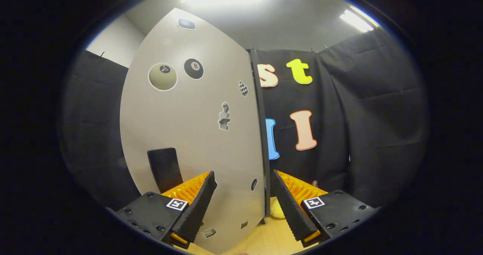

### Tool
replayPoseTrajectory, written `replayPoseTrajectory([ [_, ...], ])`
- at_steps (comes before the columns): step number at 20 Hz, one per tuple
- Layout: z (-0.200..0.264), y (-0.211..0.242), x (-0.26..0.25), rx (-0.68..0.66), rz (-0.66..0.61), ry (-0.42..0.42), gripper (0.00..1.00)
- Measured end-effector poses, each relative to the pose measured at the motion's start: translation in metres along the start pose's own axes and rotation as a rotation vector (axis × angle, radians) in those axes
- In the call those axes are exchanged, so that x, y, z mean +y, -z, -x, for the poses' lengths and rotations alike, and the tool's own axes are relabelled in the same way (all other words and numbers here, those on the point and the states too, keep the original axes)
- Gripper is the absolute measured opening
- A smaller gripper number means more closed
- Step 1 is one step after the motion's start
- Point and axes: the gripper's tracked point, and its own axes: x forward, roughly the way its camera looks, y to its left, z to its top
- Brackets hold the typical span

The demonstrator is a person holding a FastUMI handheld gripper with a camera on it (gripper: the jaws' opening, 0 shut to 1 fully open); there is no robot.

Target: Open the shoe cabinet door, grab the shoes and put them into the shoe cabinet, then close the shoe cabinet door.

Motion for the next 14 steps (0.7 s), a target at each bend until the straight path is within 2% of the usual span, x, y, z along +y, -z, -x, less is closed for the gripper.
replayPoseTrajectory([
  [4,-0.017,0.020,0.054,0.051,0.045,-0.091,0.96],
  [7,-0.039,0.023,0.084,0.042,0.059,-0.157,0.97],
  [14,-0.031,0.007,0.076,0.037,0.021,-0.185,0.98],
])
